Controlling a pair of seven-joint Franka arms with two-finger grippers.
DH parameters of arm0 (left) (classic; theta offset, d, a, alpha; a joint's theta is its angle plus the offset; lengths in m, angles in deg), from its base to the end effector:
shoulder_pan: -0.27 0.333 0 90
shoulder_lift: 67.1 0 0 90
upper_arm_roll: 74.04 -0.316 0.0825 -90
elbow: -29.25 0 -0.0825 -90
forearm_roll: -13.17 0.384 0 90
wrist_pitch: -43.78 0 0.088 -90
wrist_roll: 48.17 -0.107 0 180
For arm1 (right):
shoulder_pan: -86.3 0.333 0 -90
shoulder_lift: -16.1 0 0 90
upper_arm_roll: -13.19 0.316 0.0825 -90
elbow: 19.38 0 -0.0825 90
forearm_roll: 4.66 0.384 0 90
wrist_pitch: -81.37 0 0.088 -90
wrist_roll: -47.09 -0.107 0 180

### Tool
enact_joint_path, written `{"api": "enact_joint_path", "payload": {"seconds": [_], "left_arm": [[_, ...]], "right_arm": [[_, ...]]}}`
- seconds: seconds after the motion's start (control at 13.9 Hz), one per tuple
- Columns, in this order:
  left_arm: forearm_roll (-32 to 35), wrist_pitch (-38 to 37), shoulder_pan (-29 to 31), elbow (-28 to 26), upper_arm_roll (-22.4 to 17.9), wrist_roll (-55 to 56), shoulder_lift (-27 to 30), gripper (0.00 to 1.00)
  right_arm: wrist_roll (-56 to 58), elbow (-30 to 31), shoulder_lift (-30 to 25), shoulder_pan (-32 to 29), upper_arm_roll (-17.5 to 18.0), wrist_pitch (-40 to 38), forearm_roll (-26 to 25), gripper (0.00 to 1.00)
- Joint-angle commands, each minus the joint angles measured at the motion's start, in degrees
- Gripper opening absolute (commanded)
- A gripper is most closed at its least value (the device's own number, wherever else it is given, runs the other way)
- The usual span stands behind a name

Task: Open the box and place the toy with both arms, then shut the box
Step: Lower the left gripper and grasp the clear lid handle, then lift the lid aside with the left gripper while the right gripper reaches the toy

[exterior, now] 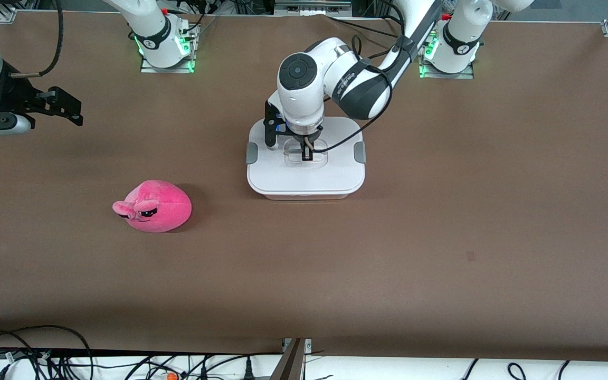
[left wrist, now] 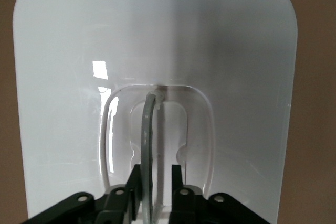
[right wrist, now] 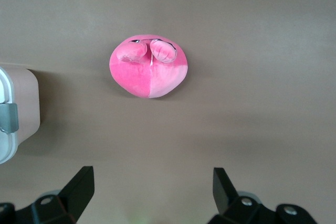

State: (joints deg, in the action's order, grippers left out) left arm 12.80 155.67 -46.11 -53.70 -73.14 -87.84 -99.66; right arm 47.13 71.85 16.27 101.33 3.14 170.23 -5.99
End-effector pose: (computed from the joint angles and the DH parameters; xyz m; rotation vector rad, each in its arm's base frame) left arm 0.4778 -0.5153 0.3517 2.2764 -2.1479 -0.1001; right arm 0.5506 0.0456 0.6111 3.1123 0.1365 -0.0673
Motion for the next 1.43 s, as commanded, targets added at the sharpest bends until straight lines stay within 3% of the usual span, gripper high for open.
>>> {"api": "enact_joint_path", "payload": {"seconds": [0.0, 0.43, 0.57, 0.79, 1.15, 1.36], "left_arm": [[1.5, 0.3, -0.9, -1.4, -0.6, -1.0, 1.6, 0.0], [1.5, -2.2, -0.9, -1.0, -0.5, -1.1, 4.3, 0.0], [1.4, -3.7, -0.8, -0.7, -0.6, -0.8, 5.8, 0.0], [1.4, -7.8, 0.8, -0.6, -1.4, -1.1, 8.7, 0.0], [0.8, -13.2, 10.1, -0.4, -1.2, -6.8, 13.2, 0.0], [0.4, -19.5, 18.9, 4.4, -1.0, -17.3, 13.4, 0.0]], "right_arm": [[0.1, -0.8, 0.5, -0.5, 0.1, 0.4, -0.5, 1.0], [0.2, -1.0, 2.2, -0.6, 0.0, 0.9, 1.6, 1.0], [0.3, -1.5, 7.3, -0.3, 0.2, 1.0, 0.6, 1.0], [0.4, -2.3, 8.4, 0.0, 0.2, 0.9, -0.6, 1.0], [0.4, -2.4, 13.0, -0.1, 0.5, 1.8, 0.4, 1.0], [4.4, -2.9, 19.2, -0.1, 0.5, 5.0, 0.5, 1.0]]}}
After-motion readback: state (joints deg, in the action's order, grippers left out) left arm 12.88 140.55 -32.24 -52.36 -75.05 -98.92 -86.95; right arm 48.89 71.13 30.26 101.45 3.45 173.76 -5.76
